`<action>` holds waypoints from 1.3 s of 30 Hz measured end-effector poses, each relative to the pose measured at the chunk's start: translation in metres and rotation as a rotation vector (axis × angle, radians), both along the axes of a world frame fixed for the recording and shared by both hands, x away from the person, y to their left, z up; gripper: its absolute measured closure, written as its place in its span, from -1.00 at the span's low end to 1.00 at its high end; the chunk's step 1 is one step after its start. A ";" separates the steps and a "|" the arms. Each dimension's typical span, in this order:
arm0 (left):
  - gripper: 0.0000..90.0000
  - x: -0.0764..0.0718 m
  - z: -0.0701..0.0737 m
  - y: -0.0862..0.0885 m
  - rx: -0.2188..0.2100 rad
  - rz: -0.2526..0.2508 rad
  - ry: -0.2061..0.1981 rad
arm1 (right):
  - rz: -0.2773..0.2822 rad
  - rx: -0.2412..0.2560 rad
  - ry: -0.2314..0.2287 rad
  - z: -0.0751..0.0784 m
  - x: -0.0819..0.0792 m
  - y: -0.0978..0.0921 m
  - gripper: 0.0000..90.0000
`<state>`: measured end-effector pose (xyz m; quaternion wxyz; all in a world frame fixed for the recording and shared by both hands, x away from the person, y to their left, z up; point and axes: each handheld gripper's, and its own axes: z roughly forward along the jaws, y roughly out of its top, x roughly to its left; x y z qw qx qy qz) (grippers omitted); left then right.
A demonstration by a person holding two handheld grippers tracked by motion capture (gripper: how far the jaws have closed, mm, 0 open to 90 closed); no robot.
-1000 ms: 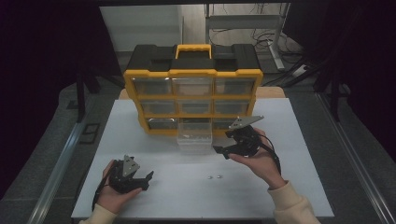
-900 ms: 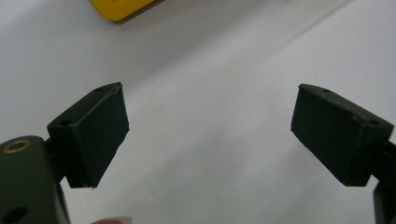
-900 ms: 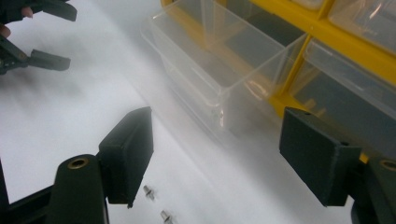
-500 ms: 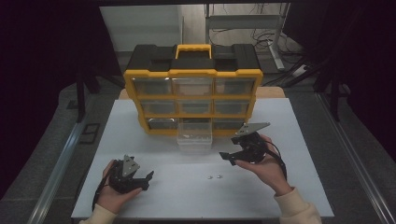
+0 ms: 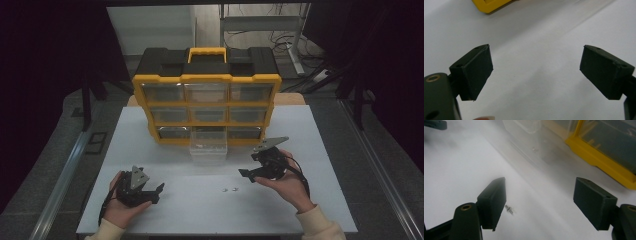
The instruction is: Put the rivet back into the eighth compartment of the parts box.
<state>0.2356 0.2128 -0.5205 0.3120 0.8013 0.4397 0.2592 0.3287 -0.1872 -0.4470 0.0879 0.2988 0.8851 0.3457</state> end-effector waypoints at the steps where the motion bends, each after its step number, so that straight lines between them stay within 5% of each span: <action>1: -0.74 0.000 0.000 0.000 -0.001 0.000 0.000 | 0.001 -0.003 0.003 -0.001 0.000 0.000 -0.40; 39: -0.74 0.001 -0.001 0.000 -0.013 -0.004 0.005 | 0.145 -0.188 0.099 -0.050 -0.010 0.040 -0.35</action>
